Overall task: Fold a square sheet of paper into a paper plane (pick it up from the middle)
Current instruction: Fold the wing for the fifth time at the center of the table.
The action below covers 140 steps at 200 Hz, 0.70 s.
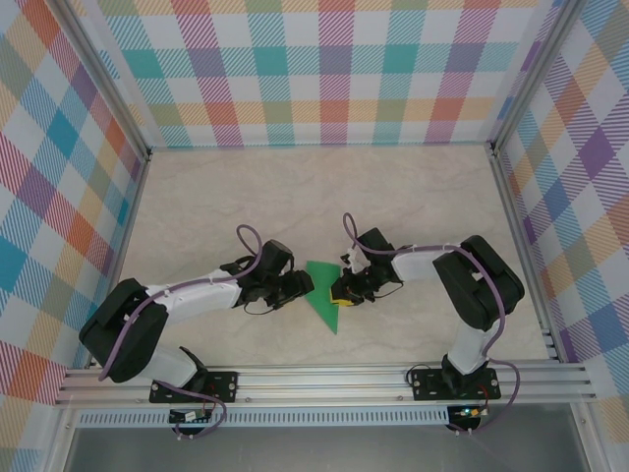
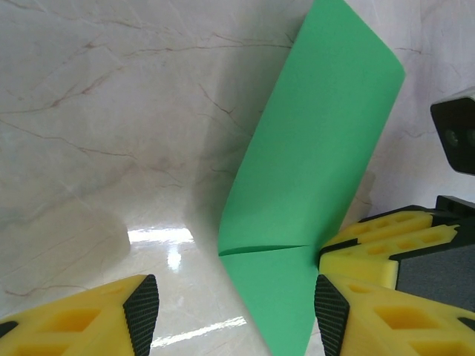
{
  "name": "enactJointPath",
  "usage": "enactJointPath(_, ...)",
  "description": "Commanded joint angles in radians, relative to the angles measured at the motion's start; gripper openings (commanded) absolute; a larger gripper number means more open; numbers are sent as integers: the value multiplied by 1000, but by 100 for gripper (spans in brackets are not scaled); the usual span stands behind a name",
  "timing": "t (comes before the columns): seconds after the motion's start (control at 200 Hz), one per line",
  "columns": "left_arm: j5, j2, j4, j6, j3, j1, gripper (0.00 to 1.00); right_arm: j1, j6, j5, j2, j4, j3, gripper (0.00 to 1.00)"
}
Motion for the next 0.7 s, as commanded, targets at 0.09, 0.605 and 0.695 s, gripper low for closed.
enactJointPath(0.09, 41, 42, 36, 4, 26, 12, 58, -7, -6, 39, 47, 34, -43, 16)
enactJointPath(0.605, 96, 135, 211, -10, 24, 12, 53, -16, -6, 38, 82, 56, -54, 16)
enactJointPath(0.695, 97, 137, 223, 0, 27, 13, 53, -20, -8, 41, 83, 55, -56, 16)
